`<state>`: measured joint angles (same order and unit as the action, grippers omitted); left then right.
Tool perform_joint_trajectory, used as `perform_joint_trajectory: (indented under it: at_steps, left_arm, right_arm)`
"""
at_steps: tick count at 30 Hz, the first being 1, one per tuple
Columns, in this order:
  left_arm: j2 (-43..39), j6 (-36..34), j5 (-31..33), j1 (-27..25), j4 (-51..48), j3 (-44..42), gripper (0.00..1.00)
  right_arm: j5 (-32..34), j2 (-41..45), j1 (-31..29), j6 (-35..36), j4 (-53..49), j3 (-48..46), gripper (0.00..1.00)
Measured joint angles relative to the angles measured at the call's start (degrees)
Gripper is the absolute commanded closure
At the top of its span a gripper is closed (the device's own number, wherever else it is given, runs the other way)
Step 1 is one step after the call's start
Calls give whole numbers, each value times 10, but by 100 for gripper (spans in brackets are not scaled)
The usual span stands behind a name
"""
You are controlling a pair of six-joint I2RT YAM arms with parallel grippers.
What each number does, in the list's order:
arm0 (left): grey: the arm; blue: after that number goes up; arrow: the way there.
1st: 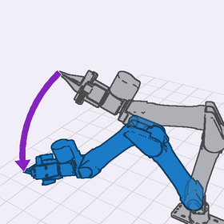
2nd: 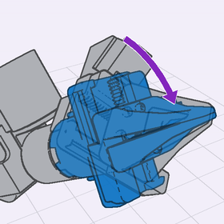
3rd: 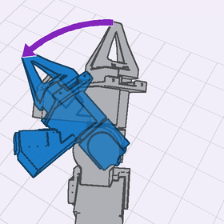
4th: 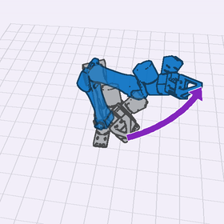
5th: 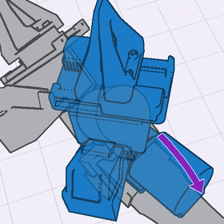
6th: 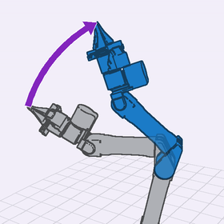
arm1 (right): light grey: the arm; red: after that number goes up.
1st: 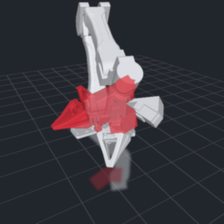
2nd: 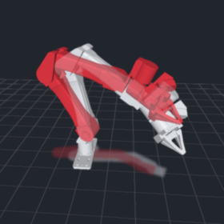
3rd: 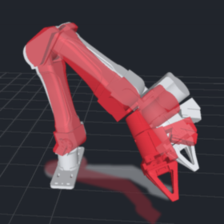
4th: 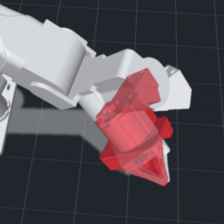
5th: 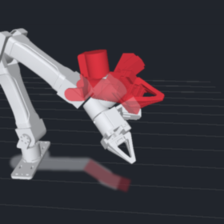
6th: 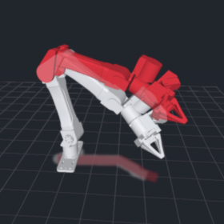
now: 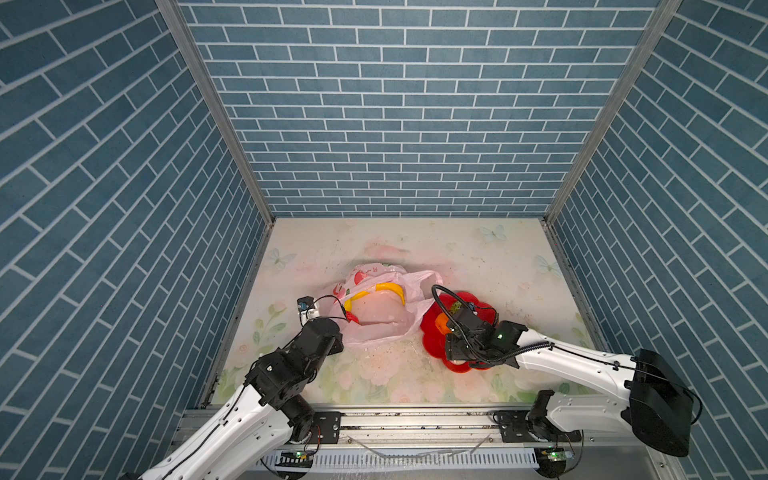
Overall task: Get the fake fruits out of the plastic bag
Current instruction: 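Lower the cream fruit onto the red plate and open the right gripper, then raise the open right gripper and move it back into the bag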
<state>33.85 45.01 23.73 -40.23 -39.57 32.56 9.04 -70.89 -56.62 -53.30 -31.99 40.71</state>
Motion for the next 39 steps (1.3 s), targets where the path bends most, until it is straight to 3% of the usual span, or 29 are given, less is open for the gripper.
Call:
perform_joint_trajectory:
  at_steps: [6,14,19,26,39]
  left_arm:
    - [3,-1,-1,0,0,0,100]
    - [13,-11,-11,0,7,0,100]
    - [15,-18,-20,0,8,0,100]
    - [12,-19,-35,0,-7,0,100]
    - [50,15,-60,0,-60,0,100]
  right_arm:
    - [11,2,0,7,-36,40,23]
    - [35,17,0,93,-102,155,50]
    - [36,6,-9,185,-106,256,54]
    - [5,-104,-35,293,-88,435,57]
    - [-168,-375,-56,329,-2,506,64]
